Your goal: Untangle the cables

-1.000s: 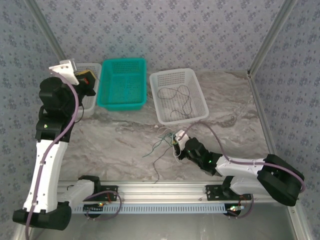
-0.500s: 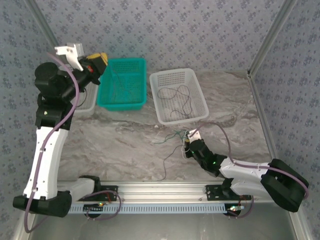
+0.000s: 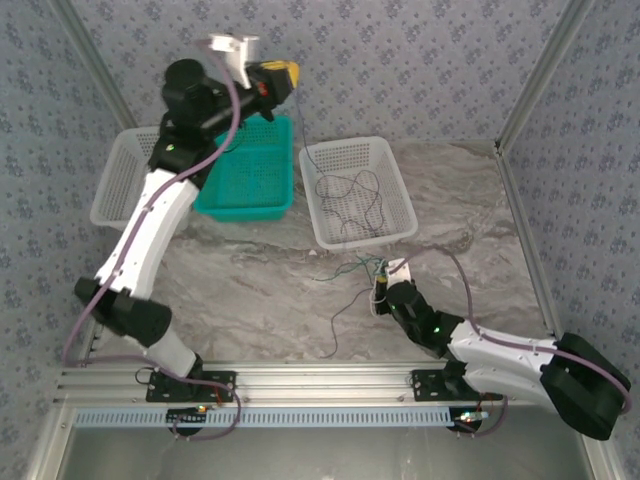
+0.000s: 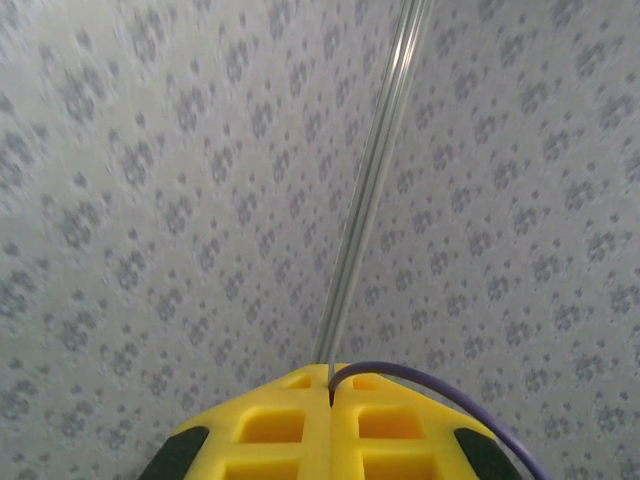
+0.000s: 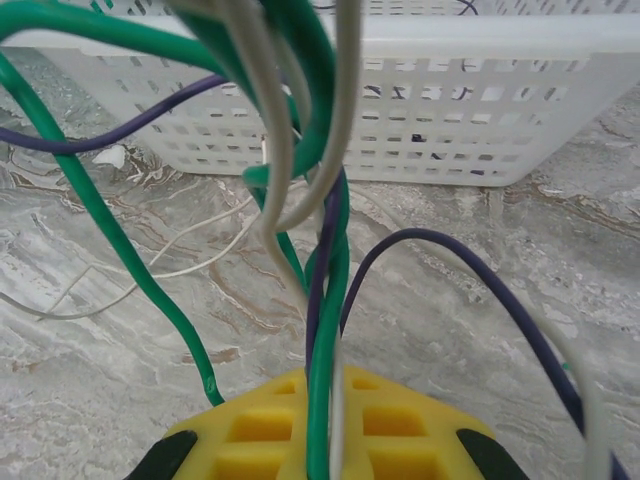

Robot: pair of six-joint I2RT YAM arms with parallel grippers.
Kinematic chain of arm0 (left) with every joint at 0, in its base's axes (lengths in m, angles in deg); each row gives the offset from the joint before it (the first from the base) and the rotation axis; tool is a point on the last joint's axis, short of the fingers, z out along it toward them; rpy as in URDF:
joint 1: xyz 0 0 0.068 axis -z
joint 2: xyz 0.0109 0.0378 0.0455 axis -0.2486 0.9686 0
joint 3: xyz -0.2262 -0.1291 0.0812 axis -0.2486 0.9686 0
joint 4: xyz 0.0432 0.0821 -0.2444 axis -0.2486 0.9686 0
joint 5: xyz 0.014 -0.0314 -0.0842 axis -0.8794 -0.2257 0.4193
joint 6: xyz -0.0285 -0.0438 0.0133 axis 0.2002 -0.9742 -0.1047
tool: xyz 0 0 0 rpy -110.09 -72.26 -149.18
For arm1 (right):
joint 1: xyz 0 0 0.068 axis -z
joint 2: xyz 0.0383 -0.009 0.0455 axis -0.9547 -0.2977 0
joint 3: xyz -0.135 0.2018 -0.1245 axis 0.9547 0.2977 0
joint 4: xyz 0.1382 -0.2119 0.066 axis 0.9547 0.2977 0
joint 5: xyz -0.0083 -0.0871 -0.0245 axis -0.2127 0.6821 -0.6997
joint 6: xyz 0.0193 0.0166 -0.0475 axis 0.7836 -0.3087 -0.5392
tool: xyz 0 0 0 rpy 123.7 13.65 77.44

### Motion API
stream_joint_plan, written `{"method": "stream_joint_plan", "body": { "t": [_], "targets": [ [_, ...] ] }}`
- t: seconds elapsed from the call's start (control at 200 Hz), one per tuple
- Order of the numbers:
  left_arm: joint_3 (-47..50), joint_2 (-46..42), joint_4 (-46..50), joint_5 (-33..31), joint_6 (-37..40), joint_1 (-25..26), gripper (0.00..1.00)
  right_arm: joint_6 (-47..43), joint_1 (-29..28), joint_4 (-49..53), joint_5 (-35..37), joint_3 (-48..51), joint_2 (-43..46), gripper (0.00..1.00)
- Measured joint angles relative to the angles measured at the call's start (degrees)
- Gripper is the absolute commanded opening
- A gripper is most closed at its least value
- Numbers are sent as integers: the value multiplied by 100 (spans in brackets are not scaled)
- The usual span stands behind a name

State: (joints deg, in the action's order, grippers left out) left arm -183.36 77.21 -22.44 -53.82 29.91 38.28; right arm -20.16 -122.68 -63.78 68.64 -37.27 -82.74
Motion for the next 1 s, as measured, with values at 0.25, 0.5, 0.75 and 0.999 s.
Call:
{"method": "stream_joint_plan", "body": {
  "t": [0.25, 0.5, 0.75, 0.999],
  "targets": [
    [-400, 1224, 90, 221, 7, 299, 0, 105, 15, 452, 94, 177, 796, 0],
    [-400, 1753, 173, 260, 20, 546, 0, 157, 129, 649, 133, 216, 1167, 0],
    [-1113, 1764, 487, 170, 216, 680, 0, 190, 188, 763, 133, 216, 1176, 0],
    [-3648, 2028, 1051, 42, 623, 715, 0, 201, 271, 763, 131, 216, 1178, 0]
  ]
}}
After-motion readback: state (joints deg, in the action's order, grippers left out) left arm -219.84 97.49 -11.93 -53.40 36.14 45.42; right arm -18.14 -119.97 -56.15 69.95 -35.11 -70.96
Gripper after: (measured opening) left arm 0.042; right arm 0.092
